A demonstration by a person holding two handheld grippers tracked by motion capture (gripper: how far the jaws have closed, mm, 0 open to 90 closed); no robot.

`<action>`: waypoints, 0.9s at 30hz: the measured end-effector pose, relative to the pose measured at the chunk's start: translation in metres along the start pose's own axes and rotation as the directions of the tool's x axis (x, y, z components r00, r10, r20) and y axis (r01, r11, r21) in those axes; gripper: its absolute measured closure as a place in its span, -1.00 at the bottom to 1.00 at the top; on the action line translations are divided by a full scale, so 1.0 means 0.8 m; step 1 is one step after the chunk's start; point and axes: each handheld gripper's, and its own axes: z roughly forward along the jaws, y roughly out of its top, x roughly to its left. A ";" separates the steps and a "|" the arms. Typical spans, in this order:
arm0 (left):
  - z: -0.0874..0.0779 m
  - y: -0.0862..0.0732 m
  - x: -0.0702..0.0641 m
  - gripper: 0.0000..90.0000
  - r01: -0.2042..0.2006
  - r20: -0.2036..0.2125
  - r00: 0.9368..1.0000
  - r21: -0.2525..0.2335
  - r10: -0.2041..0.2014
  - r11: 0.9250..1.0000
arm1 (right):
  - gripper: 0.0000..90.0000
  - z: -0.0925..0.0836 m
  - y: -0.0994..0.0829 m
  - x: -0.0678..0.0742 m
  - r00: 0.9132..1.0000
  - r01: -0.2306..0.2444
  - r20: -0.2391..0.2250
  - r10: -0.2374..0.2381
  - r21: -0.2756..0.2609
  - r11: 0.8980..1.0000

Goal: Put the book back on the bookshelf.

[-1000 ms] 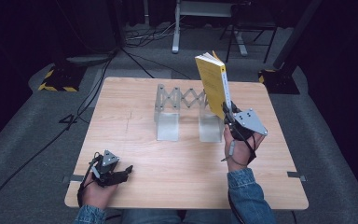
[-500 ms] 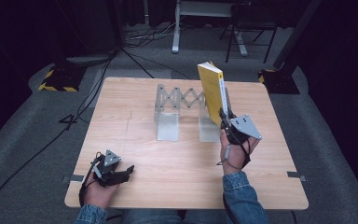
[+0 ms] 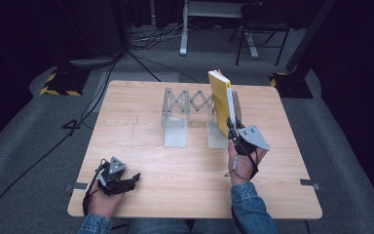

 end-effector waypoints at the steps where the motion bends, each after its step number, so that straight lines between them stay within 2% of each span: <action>1: 0.000 0.000 0.000 -0.28 0.000 0.000 1.000 -0.001 0.000 1.000 | 0.71 0.000 -0.002 0.001 1.000 -0.003 0.001 0.003 0.000 1.000; 11: 0.000 0.000 -0.001 -0.28 0.005 0.000 1.000 0.000 -0.005 1.000 | 0.70 0.001 -0.028 0.002 1.000 -0.023 -0.003 0.023 0.011 1.000; 16: 0.000 0.000 -0.001 -0.28 0.004 0.000 1.000 0.001 -0.004 1.000 | 0.70 0.004 -0.042 0.004 1.000 -0.030 -0.007 0.031 0.042 0.999; 21: 0.000 0.000 -0.001 -0.28 0.005 0.002 1.000 0.000 -0.005 1.000 | 0.70 0.004 -0.041 0.005 0.999 -0.037 -0.011 0.037 0.046 0.998; 25: 0.000 0.000 -0.001 -0.28 -0.004 0.001 1.000 0.001 0.004 1.000 | 0.69 0.005 -0.043 0.008 0.996 -0.080 -0.025 0.081 0.070 0.994; 27: 0.001 0.000 -0.001 -0.28 -0.001 0.003 1.000 0.000 0.001 1.000 | 0.69 0.005 -0.043 0.009 0.996 -0.086 -0.028 0.089 0.074 0.994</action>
